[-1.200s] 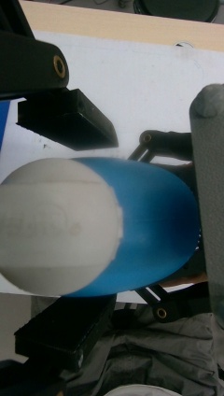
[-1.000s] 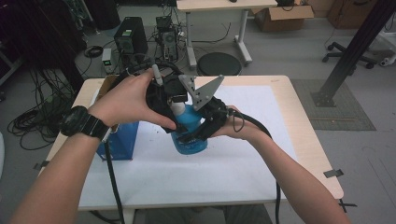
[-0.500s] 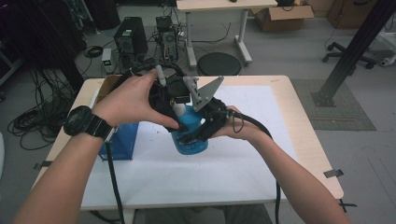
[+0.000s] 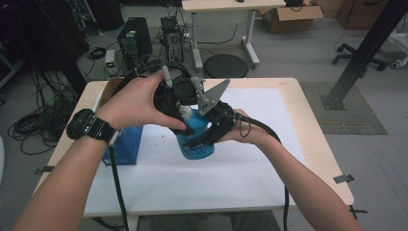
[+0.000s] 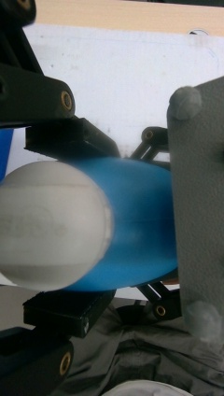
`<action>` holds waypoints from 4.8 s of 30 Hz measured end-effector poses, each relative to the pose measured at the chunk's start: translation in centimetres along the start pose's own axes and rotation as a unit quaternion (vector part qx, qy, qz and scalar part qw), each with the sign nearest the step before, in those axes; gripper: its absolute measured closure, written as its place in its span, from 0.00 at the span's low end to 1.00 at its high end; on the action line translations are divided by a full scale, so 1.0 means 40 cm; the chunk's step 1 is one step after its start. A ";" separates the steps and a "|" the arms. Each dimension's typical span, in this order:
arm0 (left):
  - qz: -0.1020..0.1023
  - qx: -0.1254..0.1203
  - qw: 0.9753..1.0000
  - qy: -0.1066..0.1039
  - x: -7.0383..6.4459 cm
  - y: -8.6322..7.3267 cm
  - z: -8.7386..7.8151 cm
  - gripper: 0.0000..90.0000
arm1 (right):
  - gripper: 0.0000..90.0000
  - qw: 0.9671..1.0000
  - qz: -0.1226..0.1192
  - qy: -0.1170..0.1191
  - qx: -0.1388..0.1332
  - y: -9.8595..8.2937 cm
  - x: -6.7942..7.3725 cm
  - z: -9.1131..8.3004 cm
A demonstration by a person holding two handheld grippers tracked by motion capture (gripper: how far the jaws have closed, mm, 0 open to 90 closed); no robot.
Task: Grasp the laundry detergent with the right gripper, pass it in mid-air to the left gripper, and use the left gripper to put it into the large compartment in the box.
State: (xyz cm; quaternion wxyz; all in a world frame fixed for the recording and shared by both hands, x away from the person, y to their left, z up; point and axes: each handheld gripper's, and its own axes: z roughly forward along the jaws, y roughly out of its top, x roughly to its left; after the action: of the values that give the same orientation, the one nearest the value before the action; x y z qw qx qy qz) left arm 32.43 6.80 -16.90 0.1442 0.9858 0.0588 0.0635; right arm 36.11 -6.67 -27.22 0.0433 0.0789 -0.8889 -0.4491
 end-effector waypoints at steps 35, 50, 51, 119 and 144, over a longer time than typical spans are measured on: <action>-0.495 0.038 0.856 0.142 0.174 -0.192 -0.248 0.42 | 0.08 0.956 0.072 -0.131 0.252 -0.248 -0.015 -0.180; -0.595 0.047 0.779 0.193 0.222 -0.341 -0.292 0.42 | 0.08 0.934 0.097 -0.158 0.305 -0.317 -0.003 -0.296; -0.598 0.049 0.776 0.193 0.224 -0.347 -0.289 0.42 | 0.08 0.934 0.097 -0.158 0.305 -0.317 -0.003 -0.296; -0.614 0.115 0.767 0.144 0.242 -0.526 0.138 0.42 | 0.08 0.932 0.108 -0.154 0.311 -0.354 0.007 -0.315; -0.617 0.113 0.766 0.139 0.242 -0.519 0.142 0.41 | 0.08 0.931 0.110 -0.159 0.309 -0.357 0.017 -0.324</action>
State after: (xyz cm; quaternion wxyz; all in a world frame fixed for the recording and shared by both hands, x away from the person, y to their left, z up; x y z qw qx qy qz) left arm 40.75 26.27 -27.32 0.0303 0.7261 0.6810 0.0905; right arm 38.79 -25.41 -31.05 -0.0757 -0.0826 -0.9821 -0.1515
